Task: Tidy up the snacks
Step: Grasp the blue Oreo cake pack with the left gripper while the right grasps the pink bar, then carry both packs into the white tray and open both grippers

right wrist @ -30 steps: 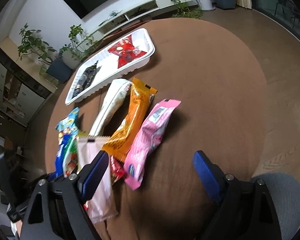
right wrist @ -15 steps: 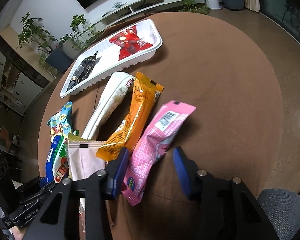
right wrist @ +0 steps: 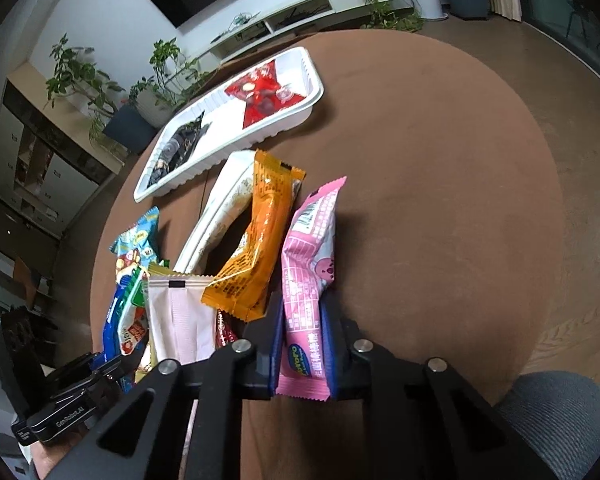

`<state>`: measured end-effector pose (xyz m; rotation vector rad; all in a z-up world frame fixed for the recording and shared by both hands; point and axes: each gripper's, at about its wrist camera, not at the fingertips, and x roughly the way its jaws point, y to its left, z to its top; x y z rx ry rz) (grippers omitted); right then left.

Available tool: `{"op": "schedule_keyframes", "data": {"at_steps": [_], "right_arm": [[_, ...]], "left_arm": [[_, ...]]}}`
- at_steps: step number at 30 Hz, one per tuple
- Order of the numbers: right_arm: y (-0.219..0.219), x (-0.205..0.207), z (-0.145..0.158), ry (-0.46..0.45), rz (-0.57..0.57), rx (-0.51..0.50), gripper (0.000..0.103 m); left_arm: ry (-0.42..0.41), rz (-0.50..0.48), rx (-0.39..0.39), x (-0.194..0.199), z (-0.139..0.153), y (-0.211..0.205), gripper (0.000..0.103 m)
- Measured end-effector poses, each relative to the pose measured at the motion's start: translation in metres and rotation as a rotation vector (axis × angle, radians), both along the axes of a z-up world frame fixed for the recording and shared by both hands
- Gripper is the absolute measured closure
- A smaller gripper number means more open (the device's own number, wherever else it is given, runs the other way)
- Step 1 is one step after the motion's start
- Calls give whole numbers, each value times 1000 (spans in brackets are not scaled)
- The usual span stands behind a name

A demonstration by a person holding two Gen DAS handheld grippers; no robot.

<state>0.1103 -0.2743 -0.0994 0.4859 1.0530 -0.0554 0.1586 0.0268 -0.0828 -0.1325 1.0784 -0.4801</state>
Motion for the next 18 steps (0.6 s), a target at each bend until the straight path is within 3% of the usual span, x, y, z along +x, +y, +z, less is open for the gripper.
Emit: {"op": "schedule_keyframes", "data": {"at_steps": [10,18], "right_arm": [[-33,-15,25,-80,-80,32,85],[-87,-3,69,-178,-182,-28,85]], "left_arm": [[-24,54,-98,3,28,30,78],[-105,129,-125,54,68,67,78]]}}
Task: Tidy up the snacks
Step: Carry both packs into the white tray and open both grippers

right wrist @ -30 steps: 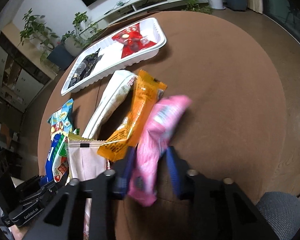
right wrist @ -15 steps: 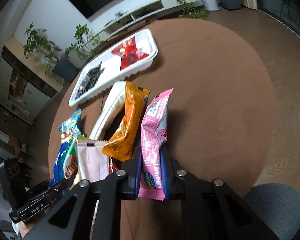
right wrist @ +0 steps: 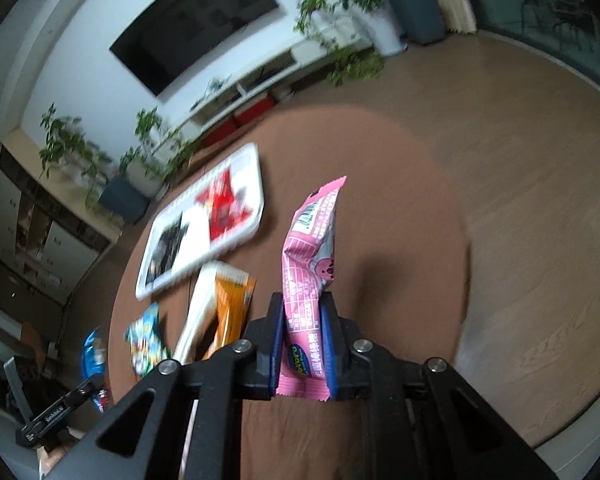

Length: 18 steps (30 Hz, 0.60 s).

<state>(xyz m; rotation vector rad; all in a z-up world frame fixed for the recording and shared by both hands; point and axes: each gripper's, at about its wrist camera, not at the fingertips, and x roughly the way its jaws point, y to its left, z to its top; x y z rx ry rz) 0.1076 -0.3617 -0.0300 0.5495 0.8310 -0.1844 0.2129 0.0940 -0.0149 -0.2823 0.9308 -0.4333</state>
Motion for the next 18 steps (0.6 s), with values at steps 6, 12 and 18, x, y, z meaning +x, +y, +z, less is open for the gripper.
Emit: {"op": "schedule_keyframes", "data": {"at_steps": [6,12,18], "right_arm": [[5,49,44,-87,71,-90,85],[51,123,65,-134,227,-124,85],[97,199,34,-45,389,-93,85]], "left_arm": [[-72,2,35,72,35,-3,78],[-103,-35,86,138,57,-27,78],[-54,-71,149,202,43,-47,78]]}}
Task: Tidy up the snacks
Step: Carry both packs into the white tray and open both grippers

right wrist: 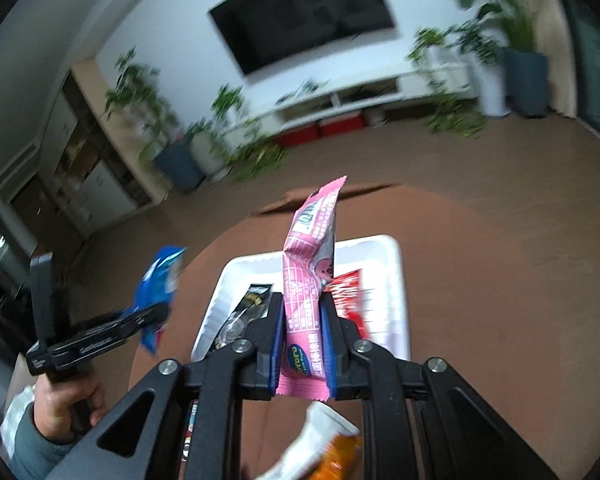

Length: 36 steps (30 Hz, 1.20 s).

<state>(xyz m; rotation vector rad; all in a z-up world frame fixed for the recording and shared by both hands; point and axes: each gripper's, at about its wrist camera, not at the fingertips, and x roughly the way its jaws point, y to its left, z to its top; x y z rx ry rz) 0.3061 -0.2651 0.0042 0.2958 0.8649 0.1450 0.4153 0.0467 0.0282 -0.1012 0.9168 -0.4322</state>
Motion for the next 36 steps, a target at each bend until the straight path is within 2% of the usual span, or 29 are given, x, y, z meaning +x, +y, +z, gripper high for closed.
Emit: {"op": "schedule_keyframes", "data": {"at_steps": [3,10,18,20,27,30,31,32,34,36], "right_arm": [[21,31,-29,71,58,-43,85],[38,70,-78,183,91,-107,85],[41,79,-107,230,116,-142,85],[46,81,-112,242,119,-150,85],[49,81,-125,269,138,-173,84],[50,81,-124,272,142,-181,80],[50,80,-124,272,143,-181,78],[51,80,-123,271,144,-183,75],[51,78,-120,260,143,-187,60],[52,75,-115,250,138,-193,55]], "left_arm": [[31,5,33,18,-21,-12,78],[90,2,71,42,-65,-29,78],[112,-21,110,67,-96,-60,78],[110,-20,121,61,-101,-66,78],[107,-5,142,68,-109,-64,76],[107,5,140,72,-110,-63,73],[107,9,140,71,-110,-62,68],[104,16,140,70,-109,-61,58],[97,16,125,65,-105,-58,52],[84,16,130,61,-100,-57,49]]}}
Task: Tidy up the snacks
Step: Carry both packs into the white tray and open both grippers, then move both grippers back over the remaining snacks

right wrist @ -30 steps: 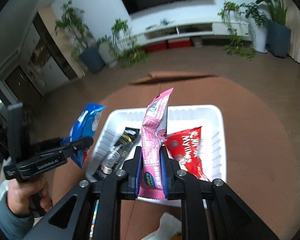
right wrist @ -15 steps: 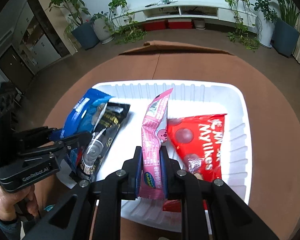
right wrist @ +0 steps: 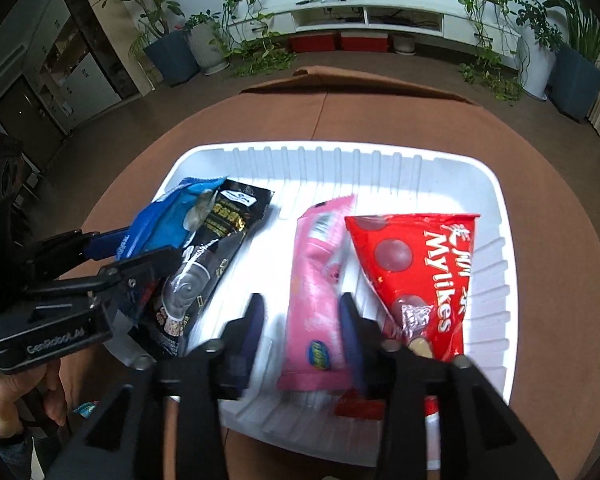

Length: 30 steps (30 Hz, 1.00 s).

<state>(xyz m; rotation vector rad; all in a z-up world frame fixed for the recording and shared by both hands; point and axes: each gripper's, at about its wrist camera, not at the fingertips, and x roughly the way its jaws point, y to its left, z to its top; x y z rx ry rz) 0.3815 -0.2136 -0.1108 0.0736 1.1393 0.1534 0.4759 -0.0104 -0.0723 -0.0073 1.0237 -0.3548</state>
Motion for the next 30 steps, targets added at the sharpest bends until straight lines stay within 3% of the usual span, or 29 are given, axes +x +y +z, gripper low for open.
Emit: {"op": "schedule_keyframes", "data": {"at_steps": [2,6,8,9,14,16,18,20,23,30], "right_arm": [[-1,-1,10,-16,-8,-3,52],[-8,-15,52,-86,-34,30,28],[-13,-24,79,-122,-51,45,12],[-15,-30,92,-134,-55,56,3],[-39,-85,148,-293,-72,281,0],[-50,-112,159,-344,-110,360,0],[-56,-134,163,-366,-127,401,0],[-58,-165,164,-395,-134,401,0],[-61,-208,155,-430,-156,406,0],[-71,-280,110,-338,-281,461,0]], "left_arm": [[-19,8,-14,-3,8,4,39],[-90,4,-52,-24,33,14,28],[-131,-11,-54,-41,44,18,1],[-151,-17,-50,-48,50,20,0],[-335,-45,-50,-114,77,31,0],[-366,-36,-30,-138,83,32,0],[-361,-5,8,-163,84,34,0],[-301,37,9,-180,79,38,0],[-204,122,-101,-210,66,55,0],[-143,132,-119,-269,28,64,0]]}}
